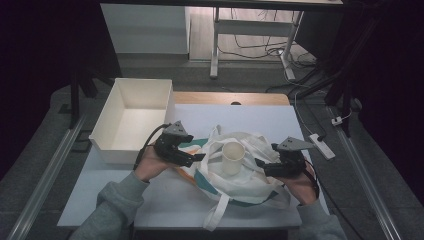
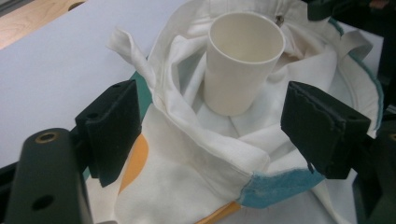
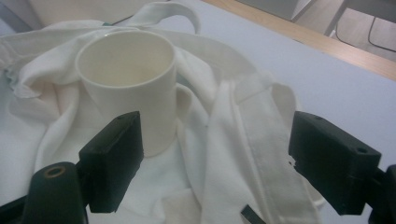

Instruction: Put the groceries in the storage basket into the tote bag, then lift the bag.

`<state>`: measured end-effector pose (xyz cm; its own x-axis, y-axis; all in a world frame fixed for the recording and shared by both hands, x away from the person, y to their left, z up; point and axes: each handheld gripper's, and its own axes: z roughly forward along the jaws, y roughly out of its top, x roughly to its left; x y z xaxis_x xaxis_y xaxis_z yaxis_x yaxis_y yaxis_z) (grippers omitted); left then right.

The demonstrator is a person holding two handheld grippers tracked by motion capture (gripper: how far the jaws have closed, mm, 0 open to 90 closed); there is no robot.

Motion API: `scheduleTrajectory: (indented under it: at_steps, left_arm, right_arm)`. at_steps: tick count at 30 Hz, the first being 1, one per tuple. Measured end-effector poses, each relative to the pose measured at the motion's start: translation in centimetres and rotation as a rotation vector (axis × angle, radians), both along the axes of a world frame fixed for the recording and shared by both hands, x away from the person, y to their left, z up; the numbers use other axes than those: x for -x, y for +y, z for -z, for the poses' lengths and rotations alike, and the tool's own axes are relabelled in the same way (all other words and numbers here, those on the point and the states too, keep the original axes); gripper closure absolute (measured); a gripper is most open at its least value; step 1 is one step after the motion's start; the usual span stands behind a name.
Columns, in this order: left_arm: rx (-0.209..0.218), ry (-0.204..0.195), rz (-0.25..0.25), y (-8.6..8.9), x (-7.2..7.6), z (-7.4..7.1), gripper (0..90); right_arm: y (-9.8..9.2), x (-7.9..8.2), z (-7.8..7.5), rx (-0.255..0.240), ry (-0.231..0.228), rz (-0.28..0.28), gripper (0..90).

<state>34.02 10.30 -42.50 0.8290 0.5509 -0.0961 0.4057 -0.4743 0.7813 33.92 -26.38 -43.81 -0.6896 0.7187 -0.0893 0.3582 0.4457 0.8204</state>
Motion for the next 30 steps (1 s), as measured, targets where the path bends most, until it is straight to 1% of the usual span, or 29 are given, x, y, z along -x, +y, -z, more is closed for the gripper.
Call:
scheduleTrajectory:
  at_steps: [4, 8, 10, 12, 14, 16, 21, 23, 25, 27, 29, 30]
  left_arm:
    - [-0.007, 0.008, -0.005, -0.8, 0.3, 1.1, 22.2]
    - [-0.004, 0.025, -0.013, -1.4, 0.3, 2.0, 22.7]
    - [-0.008, 0.034, -0.019, -1.5, 0.2, 2.2, 22.9]
    - [-0.007, 0.03, -0.027, -1.5, 0.1, 2.2, 23.6]
    - [0.007, 0.034, -0.039, -1.4, 0.0, 2.3, 24.3]
    - [0.011, 0.039, -0.046, -1.2, -0.2, 2.4, 24.3]
    - [0.024, 0.067, -0.061, -1.0, -0.6, 2.8, 24.6]
    - [0.019, 0.071, -0.062, -1.1, -0.8, 3.0, 25.0]
    - [0.024, 0.082, -0.07, -1.2, -1.0, 3.2, 25.6]
    - [0.019, 0.086, -0.075, -1.3, -1.1, 3.4, 26.0]
    - [0.02, 0.091, -0.086, -1.4, -1.3, 3.6, 26.7]
    - [0.027, 0.097, -0.093, -1.4, -1.4, 3.7, 27.2]
  right_arm:
    - [-0.5, 0.0, 0.0, -0.009, -0.003, 0.005, 19.3]
    - [-0.8, -0.1, 0.2, -0.004, -0.002, 0.003, 19.7]
    - [-0.8, -0.1, 0.3, 0.005, -0.001, 0.004, 19.7]
    - [-0.8, -0.1, 0.4, 0.013, -0.003, 0.003, 19.9]
    - [-0.9, -0.1, 0.3, 0.015, -0.005, 0.004, 20.1]
    - [-1.0, 0.0, 0.3, 0.014, -0.005, 0.008, 20.2]
    - [-1.0, 0.0, 0.2, 0.021, -0.008, 0.009, 20.5]
    - [-0.9, 0.1, 0.3, 0.03, -0.004, 0.01, 20.6]
    - [-0.9, 0.2, 0.4, 0.04, -0.002, 0.011, 20.8]
    - [-1.0, 0.2, 0.5, 0.041, 0.004, 0.013, 21.2]
    - [-1.1, 0.2, 0.6, 0.044, 0.012, 0.018, 21.9]
    - [-1.1, 0.2, 0.7, 0.047, 0.017, 0.022, 22.2]
